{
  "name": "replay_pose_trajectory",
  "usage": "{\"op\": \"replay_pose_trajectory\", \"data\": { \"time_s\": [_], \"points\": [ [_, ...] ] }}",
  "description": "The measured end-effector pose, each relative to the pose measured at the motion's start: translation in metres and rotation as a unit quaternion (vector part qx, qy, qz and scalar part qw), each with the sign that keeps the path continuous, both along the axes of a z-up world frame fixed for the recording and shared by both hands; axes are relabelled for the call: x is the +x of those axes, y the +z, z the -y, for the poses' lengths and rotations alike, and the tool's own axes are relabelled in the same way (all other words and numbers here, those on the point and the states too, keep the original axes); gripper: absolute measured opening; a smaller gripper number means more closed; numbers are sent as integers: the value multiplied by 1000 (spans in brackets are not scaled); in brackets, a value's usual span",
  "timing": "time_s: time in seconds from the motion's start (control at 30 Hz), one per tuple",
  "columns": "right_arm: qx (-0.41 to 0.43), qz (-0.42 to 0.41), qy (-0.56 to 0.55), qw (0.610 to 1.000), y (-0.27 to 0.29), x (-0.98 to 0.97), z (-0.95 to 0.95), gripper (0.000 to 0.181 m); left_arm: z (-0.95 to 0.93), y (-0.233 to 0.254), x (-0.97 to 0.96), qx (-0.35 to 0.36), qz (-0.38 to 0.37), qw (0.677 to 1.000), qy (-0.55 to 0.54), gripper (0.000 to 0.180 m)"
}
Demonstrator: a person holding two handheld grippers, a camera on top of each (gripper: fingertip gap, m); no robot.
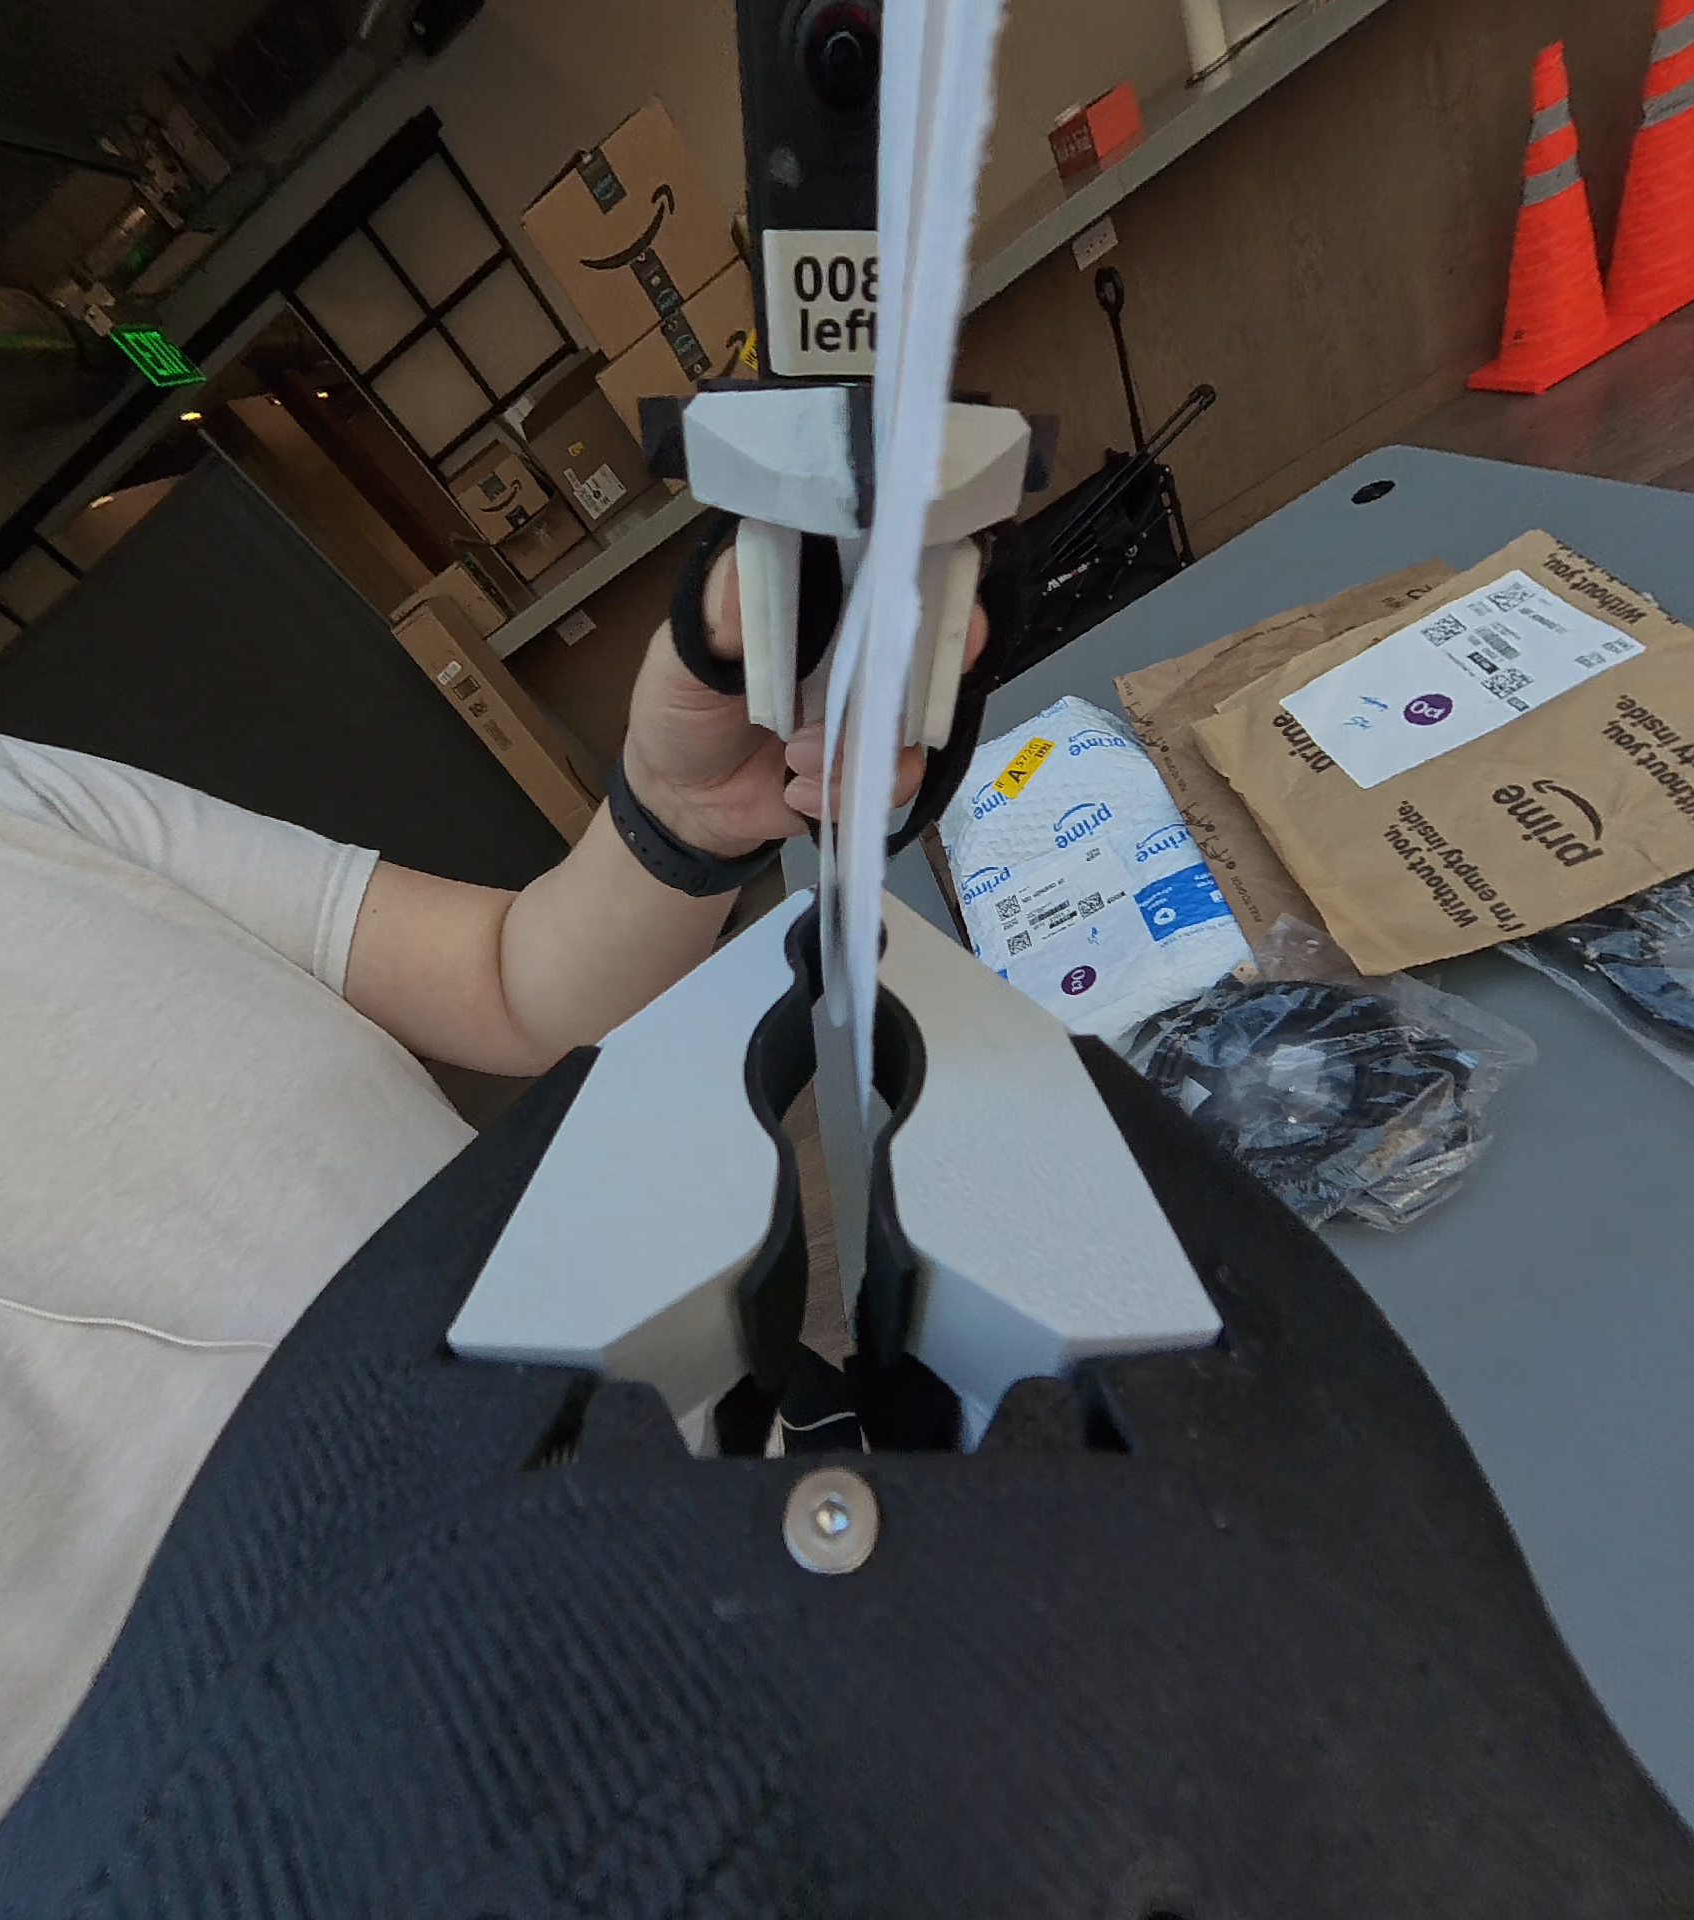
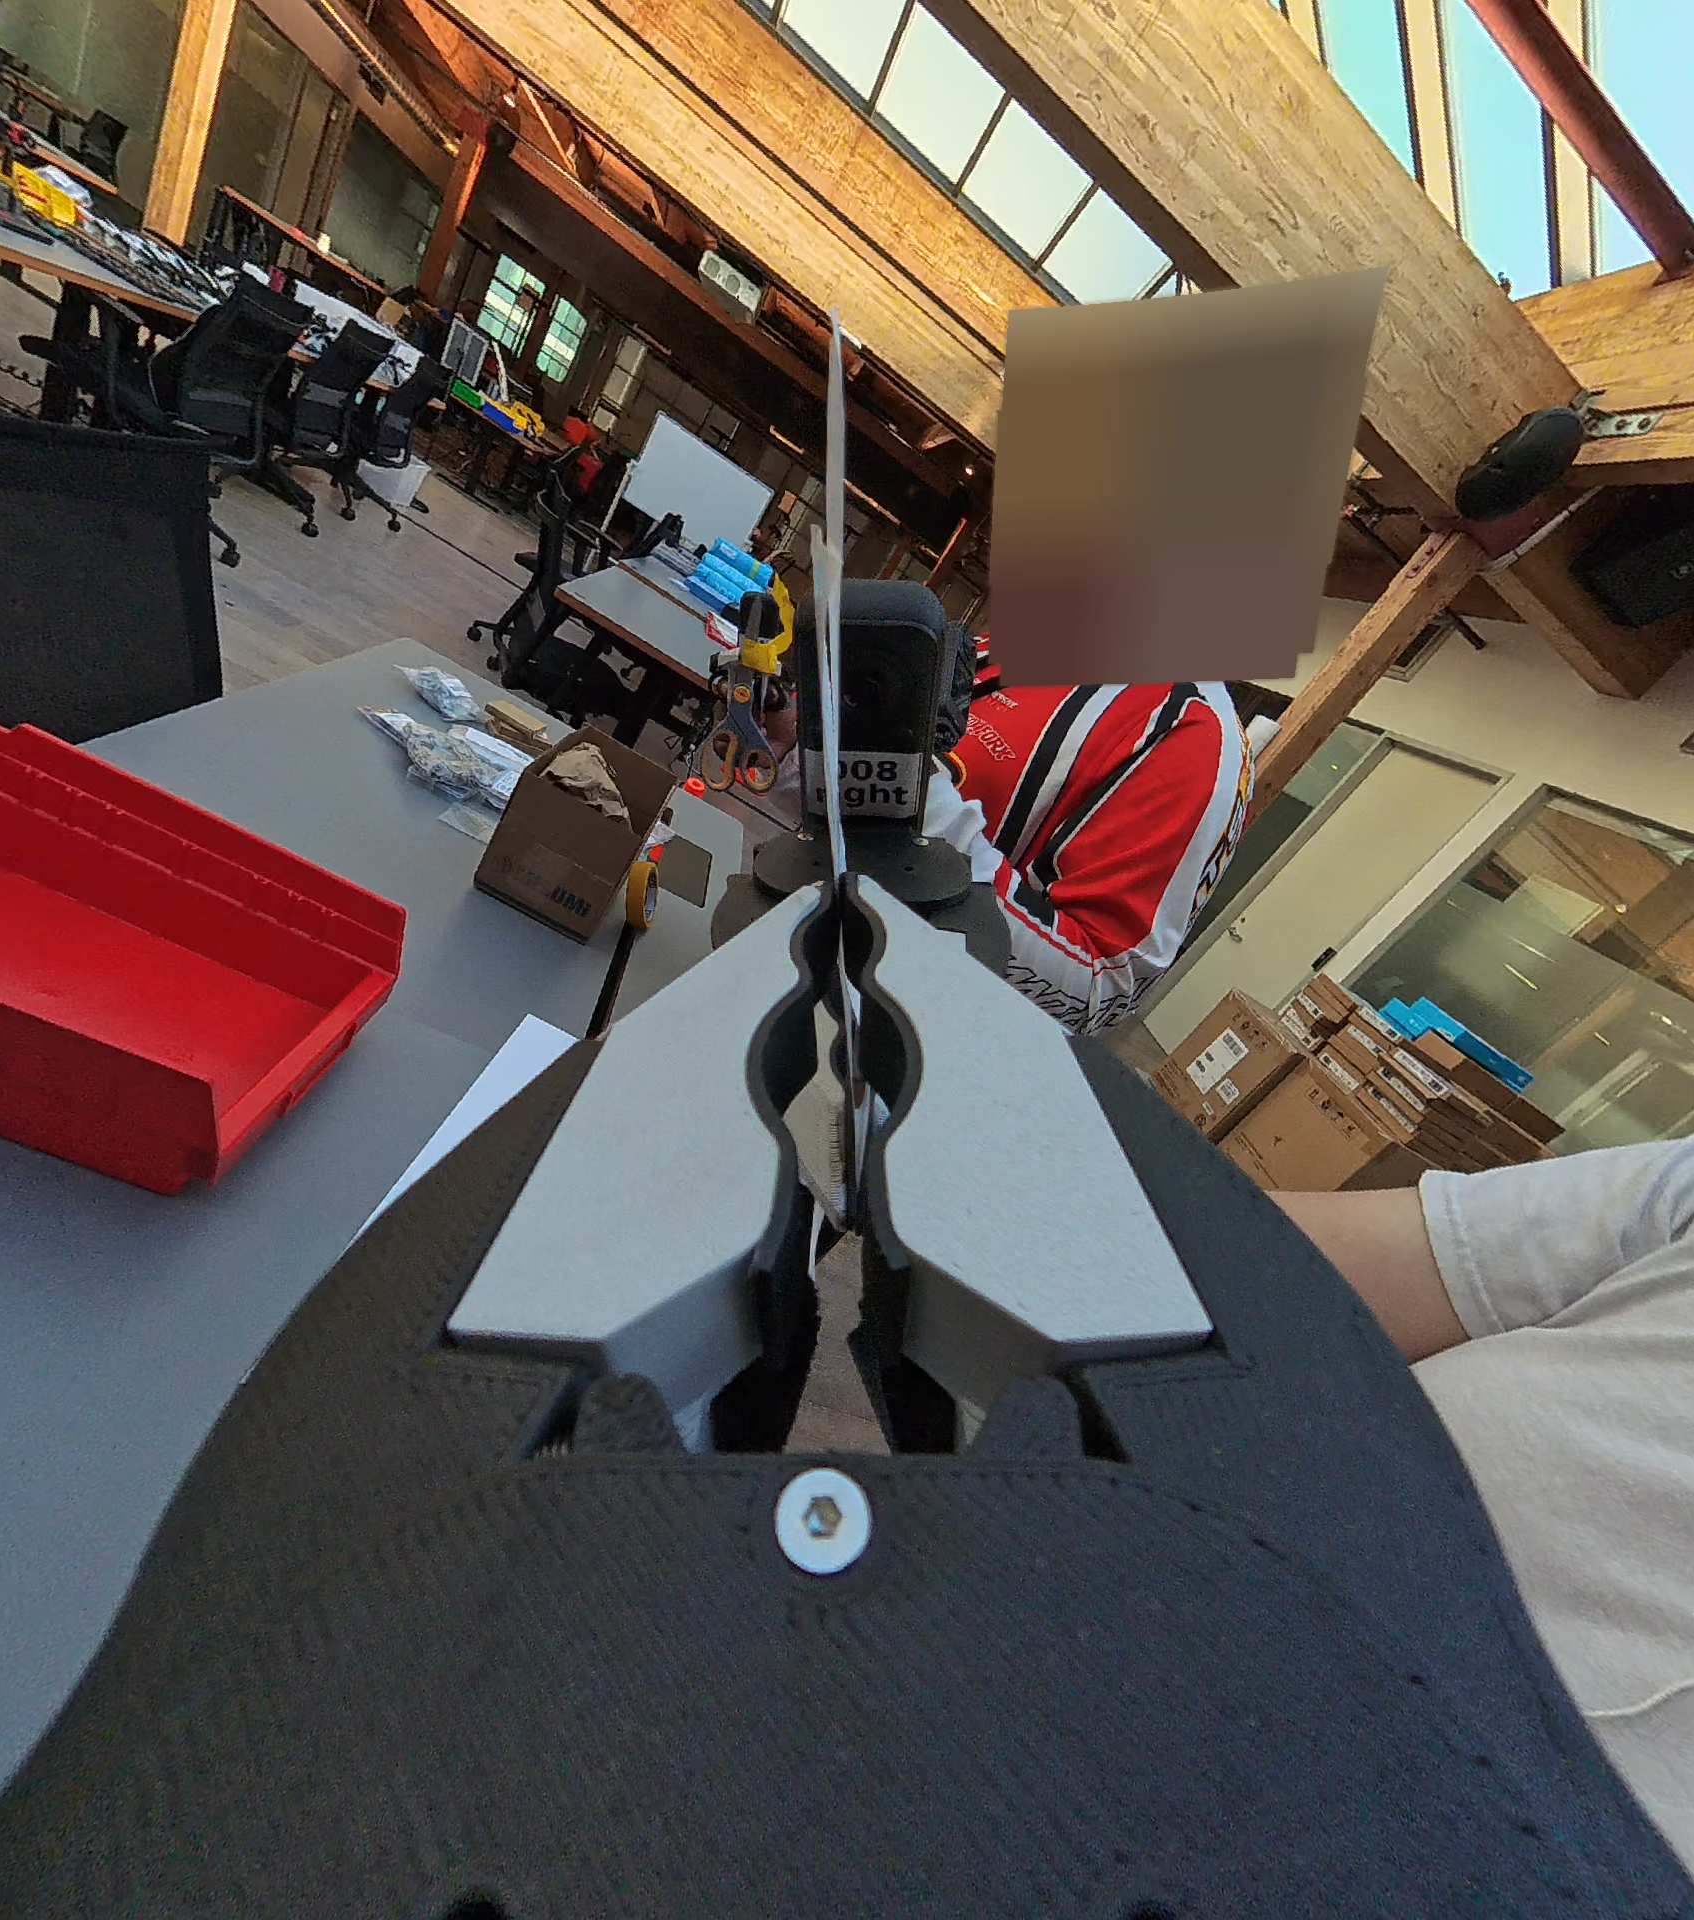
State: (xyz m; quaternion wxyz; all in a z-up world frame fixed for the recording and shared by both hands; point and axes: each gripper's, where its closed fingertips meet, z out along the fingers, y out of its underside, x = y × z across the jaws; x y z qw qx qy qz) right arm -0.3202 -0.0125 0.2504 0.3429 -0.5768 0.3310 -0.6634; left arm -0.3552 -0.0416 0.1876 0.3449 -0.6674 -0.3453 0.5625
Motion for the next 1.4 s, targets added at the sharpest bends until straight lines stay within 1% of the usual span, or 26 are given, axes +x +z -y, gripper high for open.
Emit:
{"op": "replay_pose_trajectory", "data": {
  "time_s": [0.03, 0.07, 0.1, 0.17, 0.2, 0.27, 0.37, 0.43, 0.47, 0.6, 0.63, 0.67, 0.7, 0.87, 0.9, 0.97, 1.0, 1.1, 1.17, 1.23, 1.33, 1.4],
  "points": [
    [1, 2, 3, 1000, 1, -1, 0, 0, 3, 4, -1, 0, -10, 1000, 9, 10],
    [0, 7, 2, 1000, 3, -2, 0, 0, 5, 6, -1, 0, -13, 1000, 10, 29],
    [-2, 9, 2, 1000, 4, -3, 0, 0, 6, 5, 0, 12, -5, 1000, 9, 30],
    [0, 10, 6, 1000, 6, -5, 0, 0, 7, 2, 2, 44, 18, 999, 4, 28],
    [1, 8, 5, 1000, 6, -5, 0, 0, 4, 4, 2, 52, 16, 998, -10, 28],
    [2, 7, 6, 1000, 6, -5, 1, 0, 0, 12, 0, 46, -5, 999, -20, 26],
    [0, 11, 4, 1000, 8, -4, 3, 0, 1, 12, -3, 33, -5, 999, -10, 7],
    [1, 13, 5, 1000, 9, -4, 3, 0, 1, 3, -4, 28, 20, 999, -8, 5],
    [2, 12, 5, 1000, 10, -4, 3, 0, 2, 1, -5, 30, 23, 999, -3, 0],
    [6, 13, 4, 1000, 13, -6, 5, 0, 4, 12, -7, 56, -8, 998, -9, 0],
    [8, 13, 6, 1000, 13, -6, 5, 0, 5, 9, -8, 52, 0, 999, -4, 0],
    [9, 11, 6, 1000, 13, -7, 5, 0, 3, 7, -8, 44, 7, 999, -8, 5],
    [10, 10, 6, 1000, 12, -7, 5, 0, 5, 8, -8, 44, 2, 999, -2, 0],
    [12, 3, 5, 1000, 9, -8, 5, 0, 16, 11, -8, 26, -10, 999, 29, 0],
    [13, 3, 5, 1000, 9, -8, 5, 0, 18, 14, -7, 14, -19, 999, 37, 5],
    [9, 9, 5, 1000, 9, -10, 5, 0, 13, 14, -1, 5, -21, 1000, 21, 9],
    [8, 10, 5, 1000, 10, -11, 4, 0, 9, 10, 3, 8, -10, 1000, 10, 0],
    [12, 2, 4, 1000, 7, -10, 4, 0, 12, 9, 3, -6, -12, 1000, 20, 0],
    [10, 2, 3, 1000, 7, -10, 4, 0, 14, 10, 2, 4, -18, 1000, 20, 3],
    [8, 8, 5, 1000, 9, -13, 2, 0, 14, 8, 4, 0, -11, 1000, 24, 0],
    [8, 11, 7, 1000, 11, -16, 0, 0, 6, 8, 9, -5, -17, 1000, -7, 0],
    [10, 10, 6, 1000, 12, -18, -1, 0, 15, 7, 5, 5, -22, 1000, 19, 0]
  ]
}}
